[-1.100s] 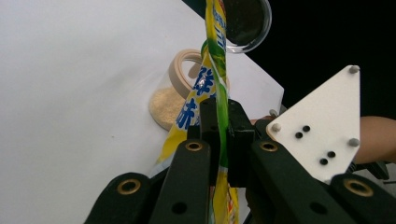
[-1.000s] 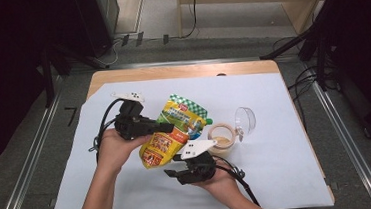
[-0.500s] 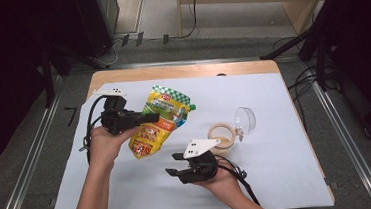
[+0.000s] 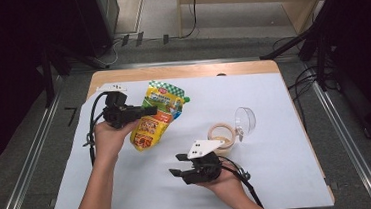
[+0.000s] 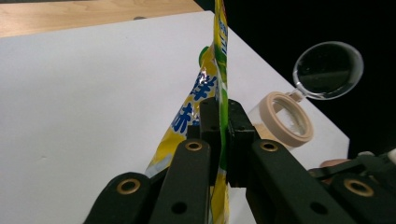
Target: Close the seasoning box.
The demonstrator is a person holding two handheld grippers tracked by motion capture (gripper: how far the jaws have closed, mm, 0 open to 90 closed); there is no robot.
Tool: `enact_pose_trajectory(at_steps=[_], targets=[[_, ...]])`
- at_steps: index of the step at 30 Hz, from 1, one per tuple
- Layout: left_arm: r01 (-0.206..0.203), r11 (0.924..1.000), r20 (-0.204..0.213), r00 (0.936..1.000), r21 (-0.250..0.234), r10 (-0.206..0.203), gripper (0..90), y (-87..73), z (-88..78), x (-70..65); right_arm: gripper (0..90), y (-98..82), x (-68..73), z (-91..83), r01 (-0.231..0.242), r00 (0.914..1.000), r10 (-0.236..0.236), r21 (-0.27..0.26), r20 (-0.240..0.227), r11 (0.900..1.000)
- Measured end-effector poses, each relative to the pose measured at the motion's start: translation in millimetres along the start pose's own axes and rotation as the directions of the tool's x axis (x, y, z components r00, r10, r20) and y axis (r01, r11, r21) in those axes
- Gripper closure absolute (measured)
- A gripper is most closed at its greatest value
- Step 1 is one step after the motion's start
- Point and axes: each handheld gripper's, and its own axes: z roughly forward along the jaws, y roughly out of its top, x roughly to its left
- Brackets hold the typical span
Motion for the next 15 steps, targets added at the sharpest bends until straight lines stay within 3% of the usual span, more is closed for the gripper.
enact_pose_trajectory(at_steps=[6,15], targets=[[0.011,0.9994,-0.021,0.9997,0.032,-0.010,88.8,-5.3,8.4,7.1,48.7,-0.4,-2.4,-2.8,-0.004,0.9999,0.004,-0.008,0.012,1.000],[0.001,0.9992,-0.018,0.9998,0.041,0.000,88.1,-7.6,1.9,7.8,48.8,1.2,-2.3,-3.6,0.000,1.0000,0.000,-0.011,0.009,1.000]])
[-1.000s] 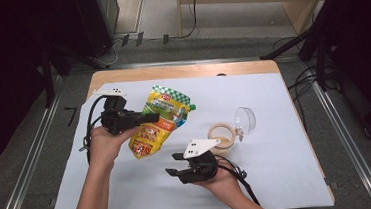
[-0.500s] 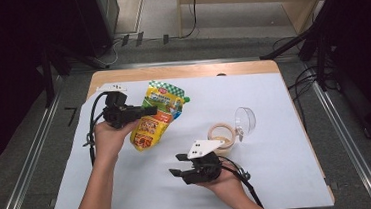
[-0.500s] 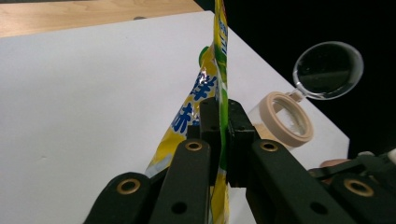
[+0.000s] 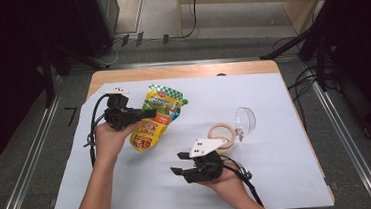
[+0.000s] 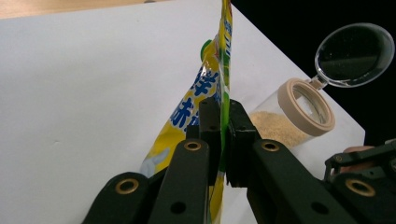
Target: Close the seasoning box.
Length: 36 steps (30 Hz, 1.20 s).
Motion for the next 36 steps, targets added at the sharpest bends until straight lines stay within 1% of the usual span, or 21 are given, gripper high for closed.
enact_pose_trajectory(at_steps=[3,8,12,18,21,23,26,27,30,33,36], targets=[[0.009,0.9999,0.002,1.0000,-0.005,-0.009,87.7,-3.1,-3.9,0.2,48.8,0.4,-0.1,-1.2,0.001,1.0000,-0.001,0.002,0.002,1.000],[0.018,0.9998,0.006,0.9998,-0.008,-0.018,86.5,-9.2,-11.9,0.2,48.8,2.6,-1.7,-5.2,0.003,0.9999,-0.003,-0.010,0.010,1.000],[0.032,0.9995,0.007,0.9995,-0.006,-0.032,85.1,-16.0,-20.8,0.2,48.8,4.3,-2.5,-6.9,0.008,0.9998,-0.007,-0.013,0.016,1.000],[0.015,0.9999,-0.002,0.9999,0.002,-0.015,83.3,-23.5,-34.5,0.8,48.8,6.4,-2.6,-7.7,0.021,0.9995,-0.021,-0.015,0.022,1.000],[0.018,0.9998,-0.010,0.9998,0.000,-0.018,80.5,-25.4,-39.5,0.6,48.8,6.5,-1.7,-6.1,0.023,0.9996,-0.023,-0.007,0.019,1.000],[0.012,0.9999,-0.014,0.9998,0.000,-0.013,80.2,-26.9,-42.2,0.6,48.8,6.6,-0.4,-4.7,0.037,0.9991,-0.037,0.001,0.021,0.999],[0.011,0.9999,-0.010,0.9999,-0.008,-0.011,80.7,-28.3,-46.1,2.0,48.9,6.7,1.1,-2.5,0.053,0.9983,-0.053,0.009,0.025,0.999],[0.017,0.9998,-0.009,0.9998,-0.009,-0.017,80.8,-29.0,-47.6,2.4,48.9,6.7,1.6,-2.0,0.051,0.9984,-0.051,0.014,0.022,0.999],[0.011,0.9999,0.000,0.9999,-0.001,-0.011,81.9,-31.4,-50.4,2.3,48.9,6.7,1.8,-1.0,0.052,0.9984,-0.053,0.016,0.021,0.998],[0.022,0.9996,0.005,0.9997,-0.015,-0.022,77.4,-31.8,-54.9,2.4,48.9,7.1,1.3,-1.4,0.053,0.9984,-0.053,0.014,0.018,0.999],[0.022,0.9994,0.014,0.9997,-0.026,-0.022,74.4,-29.7,-59.9,0.1,49.0,7.6,0.4,-1.8,0.051,0.9985,-0.051,0.012,0.021,0.999]])
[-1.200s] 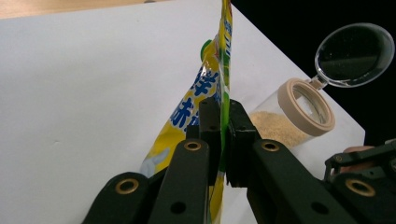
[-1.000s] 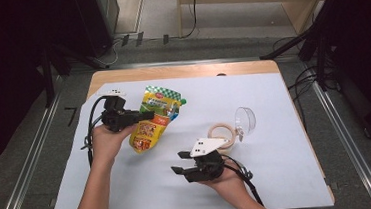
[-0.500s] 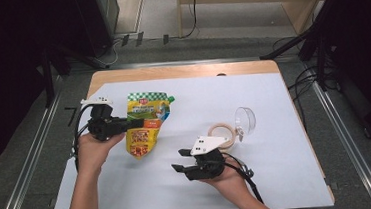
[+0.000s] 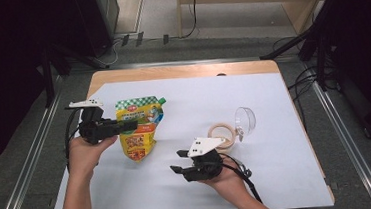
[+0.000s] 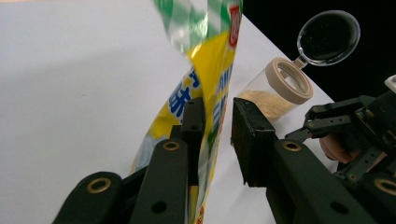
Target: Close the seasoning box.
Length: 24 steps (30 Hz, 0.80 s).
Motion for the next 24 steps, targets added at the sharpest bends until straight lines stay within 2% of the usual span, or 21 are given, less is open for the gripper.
enact_pose_trajectory(at_steps=[11,13,18,21,24], targets=[[-0.033,0.9995,0.011,0.9994,0.005,0.033,67.5,11.1,-14.7,-15.6,50.2,2.5,-1.9,-2.4,-0.012,0.9999,0.012,0.007,-0.006,1.000],[-0.027,0.9996,0.012,0.9996,0.000,0.027,65.8,13.5,-17.8,-18.1,50.3,3.2,-2.7,-3.4,-0.017,0.9998,0.017,0.008,-0.008,1.000],[-0.028,0.9995,-0.008,0.9996,-0.017,0.027,63.2,22.7,-26.8,-25.7,50.9,6.7,-5.7,-7.8,-0.032,0.9994,0.032,0.008,-0.009,0.999],[-0.017,0.9998,-0.020,0.9997,-0.005,0.017,60.8,28.5,-28.6,-29.0,51.2,9.4,-8.0,-10.8,-0.041,0.9991,0.041,0.011,-0.013,0.999],[-0.031,0.9995,-0.029,0.9991,-0.007,0.031,59.4,31.9,-29.8,-29.7,51.6,12.2,-10.4,-13.5,-0.050,0.9986,0.051,0.020,-0.018,0.999]])
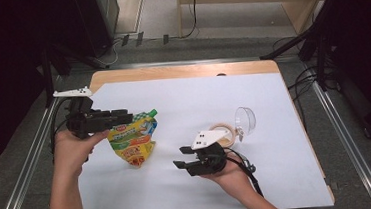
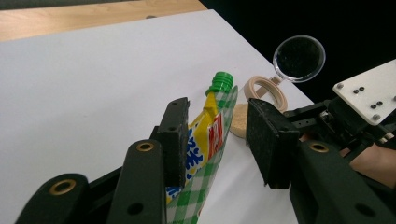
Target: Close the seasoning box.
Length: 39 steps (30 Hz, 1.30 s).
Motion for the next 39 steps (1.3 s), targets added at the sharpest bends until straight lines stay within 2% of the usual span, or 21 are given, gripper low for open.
enact_pose_trajectory(at_steps=[8,11,13,16,20,24,29,32,37,39], targets=[[0.030,0.9993,-0.040,0.9987,-0.021,-0.030,56.2,5.2,-4.9,11.7,52.7,6.2,-9.0,-14.2,-0.038,0.9993,0.038,0.002,-0.002,0.999],[0.009,0.9991,-0.073,0.9972,-0.042,-0.012,55.5,7.5,-10.2,10.7,53.0,8.0,-11.0,-19.3,-0.038,0.9993,0.038,-0.004,0.000,0.999],[0.007,0.9982,-0.075,0.9971,-0.060,-0.012,55.6,9.6,-13.8,10.1,53.3,8.7,-12.2,-23.7,-0.043,0.9991,0.043,-0.005,0.003,0.999],[0.002,0.9980,-0.077,0.9970,-0.063,-0.007,55.5,10.1,-15.9,12.0,53.5,9.4,-14.3,-28.4,-0.048,0.9988,0.048,-0.002,0.012,0.999],[0.035,0.9982,-0.113,0.9928,-0.048,-0.040,54.7,4.8,-14.6,23.0,54.3,12.4,-17.1,-34.7,-0.054,0.9984,0.055,-0.007,0.016,0.998],[0.049,0.9982,-0.144,0.9881,-0.036,-0.053,54.2,-1.4,-10.4,33.4,54.6,17.4,-20.5,-44.2,-0.058,0.9979,0.059,-0.017,0.027,0.998],[0.063,0.9973,-0.158,0.9851,-0.039,-0.068,49.8,-9.1,-2.7,40.7,55.1,21.4,-24.6,-56.2,-0.061,0.9974,0.062,-0.034,0.037,0.998],[0.074,0.9967,-0.152,0.9852,-0.033,-0.078,49.1,-14.9,1.6,43.7,55.2,23.7,-26.5,-63.3,-0.062,0.9970,0.064,-0.040,0.044,0.997],[0.079,0.9963,-0.159,0.9838,-0.033,-0.083,47.2,-19.6,4.3,47.6,55.1,28.2,-30.2,-74.3,-0.064,0.9965,0.067,-0.047,0.051,0.997],[0.070,0.9972,-0.163,0.9840,-0.028,-0.073,47.0,-20.9,5.2,49.2,55.1,29.7,-31.7,-78.3,-0.067,0.9960,0.070,-0.050,0.056,0.996]])
